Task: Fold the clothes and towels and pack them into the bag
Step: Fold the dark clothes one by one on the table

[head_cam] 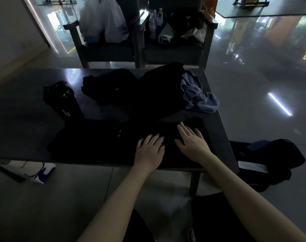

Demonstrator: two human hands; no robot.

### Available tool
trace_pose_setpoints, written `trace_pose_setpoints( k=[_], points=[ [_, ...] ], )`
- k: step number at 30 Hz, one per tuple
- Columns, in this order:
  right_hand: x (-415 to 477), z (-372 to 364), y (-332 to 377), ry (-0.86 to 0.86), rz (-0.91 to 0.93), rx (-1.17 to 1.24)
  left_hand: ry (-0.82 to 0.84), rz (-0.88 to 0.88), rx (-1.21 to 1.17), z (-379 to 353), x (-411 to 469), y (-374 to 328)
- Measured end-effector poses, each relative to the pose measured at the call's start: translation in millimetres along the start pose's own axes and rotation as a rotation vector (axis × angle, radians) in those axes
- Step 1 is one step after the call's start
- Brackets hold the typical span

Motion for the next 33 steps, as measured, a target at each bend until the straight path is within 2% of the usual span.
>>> trace_pose_setpoints(
  k=[3,6,10,13,15,17,19,22,24,26,30,33],
  points=[
    [0.0,-0.9,1.3,0.002,0.002,-0.002,0.004,0.02,-0.092,3.0,-0.9,-4.1],
    [6.5,5.6,-3.3,0.017,0.015,0.074,0.004,-0.065,-0.127,4.0,-7.9,-27.0],
    [7.2,23.3,-11.6,0.01,0.046,0.336,0.056,-0.125,-0.116,-0.9,-13.8,-51.0],
    [-2.0,30.9,-19.3,-0.039,0.05,0.254,0.09,-0.174,-0.092,1.4,-13.9,-51.7],
    [-13.1,32.1,-28.9,-0.138,-0.046,0.155,0.129,-0.18,-0.096,1.2,-12.3,-48.2],
    [-31.3,37.5,-43.7,-0.289,-0.258,0.155,0.142,-0.154,-0.146,1.5,-11.2,-45.3],
    [-49.2,37.1,-58.1,-0.329,-0.486,0.264,0.139,-0.14,-0.154,0.1,-11.5,-45.0],
    [-55.8,19.0,-74.3,-0.259,-0.661,0.615,0.11,-0.162,-0.09,-3.8,-15.1,-46.1],
    [-55.2,9.5,-76.8,-0.229,-0.717,0.896,0.088,-0.163,-0.048,-6.3,-16.7,-45.6],
    [-54.7,7.2,-75.7,-0.187,-0.745,1.007,0.075,-0.159,-0.02,-7.7,-17.6,-46.1],
    [-55.0,18.4,-76.4,-0.227,-0.713,0.92,0.145,-0.158,-0.073,-5.4,-16.7,-47.7],
    [-60.1,35.4,-78.9,-0.268,-0.682,0.836,0.119,-0.071,-0.058,5.3,-12.7,-29.7]
  ],
)
Point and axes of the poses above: each hand's wrist, its own x-axis towards the middle knuckle, its own z-axis out of the back of the hand, y = z × x, the point moved 7 cm from there along x, towards the middle knuckle, and after that the axes turned 8 degrees about z, right-handed, at the moved point
